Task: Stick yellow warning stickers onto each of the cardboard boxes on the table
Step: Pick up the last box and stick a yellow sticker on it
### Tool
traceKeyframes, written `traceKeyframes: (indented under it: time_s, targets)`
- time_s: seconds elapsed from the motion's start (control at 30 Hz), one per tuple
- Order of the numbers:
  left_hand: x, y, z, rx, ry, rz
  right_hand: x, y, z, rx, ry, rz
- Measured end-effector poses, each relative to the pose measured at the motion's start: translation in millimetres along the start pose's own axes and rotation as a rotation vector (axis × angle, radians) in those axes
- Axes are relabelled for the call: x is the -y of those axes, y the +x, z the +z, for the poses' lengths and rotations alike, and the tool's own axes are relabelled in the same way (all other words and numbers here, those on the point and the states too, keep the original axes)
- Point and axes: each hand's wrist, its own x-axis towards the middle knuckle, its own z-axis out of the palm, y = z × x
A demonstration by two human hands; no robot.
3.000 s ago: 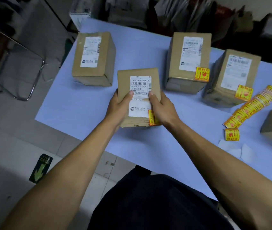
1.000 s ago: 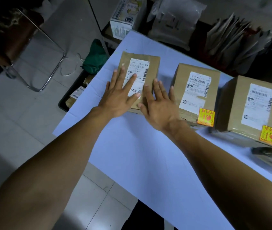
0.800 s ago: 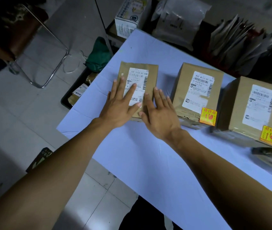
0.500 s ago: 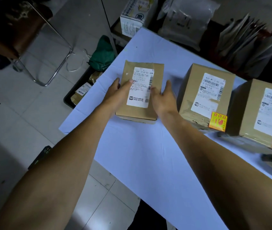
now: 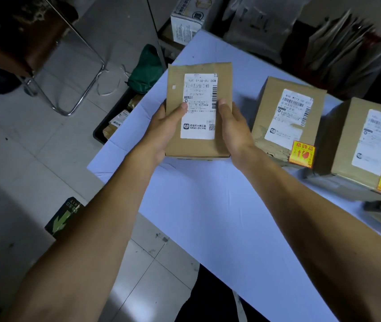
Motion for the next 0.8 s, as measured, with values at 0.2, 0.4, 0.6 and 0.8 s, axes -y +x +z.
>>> traceKeyframes:
  time_s: [0.2,0.4,0.6,0.8]
  targets:
    - [-11.4,-95.3,27.0,-0.014,-0.053,0.071,12.4,-86.3,-43.2,0.005,0.022,-0.096]
    - [11.1,-177.2,80.3,0.048,-0.043,0.127,-17.6,-169.9,-108.9,-0.033,0.048,-0.113]
    - [52.5,-223.7,157.3,0.212,0.023,0.098,-78.9,-233.9,-186.2,-0.185,0.124,-0.086]
    - [107.6,-248.8,227.6,0.356,0.185,0.089,-158.4,-275.5,-240.5,-0.375,0.168,0.044]
